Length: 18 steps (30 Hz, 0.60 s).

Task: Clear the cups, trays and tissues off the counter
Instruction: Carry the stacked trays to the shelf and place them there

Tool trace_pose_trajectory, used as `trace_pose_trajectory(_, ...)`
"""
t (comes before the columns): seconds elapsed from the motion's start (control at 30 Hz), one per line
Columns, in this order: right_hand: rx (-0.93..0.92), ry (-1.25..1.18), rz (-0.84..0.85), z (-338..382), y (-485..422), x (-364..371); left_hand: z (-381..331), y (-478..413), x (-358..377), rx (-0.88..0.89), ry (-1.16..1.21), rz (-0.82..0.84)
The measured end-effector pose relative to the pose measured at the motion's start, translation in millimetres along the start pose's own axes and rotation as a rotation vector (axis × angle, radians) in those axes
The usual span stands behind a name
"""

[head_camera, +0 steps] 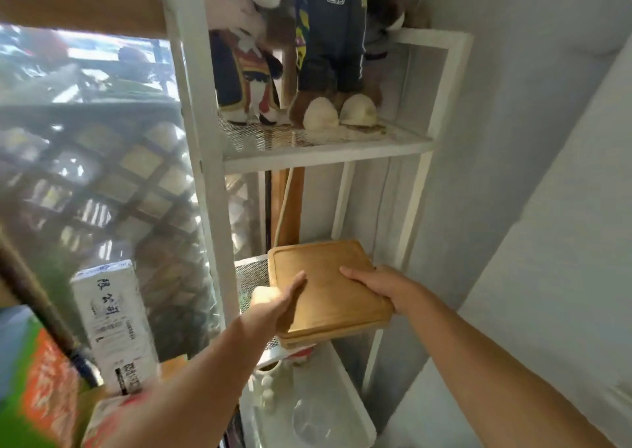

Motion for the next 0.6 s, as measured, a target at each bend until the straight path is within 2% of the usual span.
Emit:
trace_pose_trajectory(0.1,-0.005,0.096,0.033,15,-28,9,9,-16,-5,-0.062,0.033,-0.024)
trace_pose_trajectory(0.2,-0.012,0.156,0.063,24,-50,14,15,-29,-14,-0.086,0.04,-0.143)
trace_pose_trajectory(0.37,-0.022,0.166,0.069,25,-71,20,2,-33,-46,0.061,-0.269,-0.429)
trace_pose_trajectory(0.47,-0.032,0.15,0.042,24,-80,18,2,-33,-50,0.077,-0.347,-0.474)
trace_pose_trajectory(0.6,-0.027,0.081,0.096,22,-90,25,6,-34,-49,0.066,-0.377,-0.48)
Point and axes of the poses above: each hand's wrist, its own y-axis away from the middle knuckle, its own x-axis out of the palm, z = x × y, the point moved 8 cm from there along -y, towards the middle knuckle, and after that the axes turned 10 degrees about x, right-handed, at the moved point
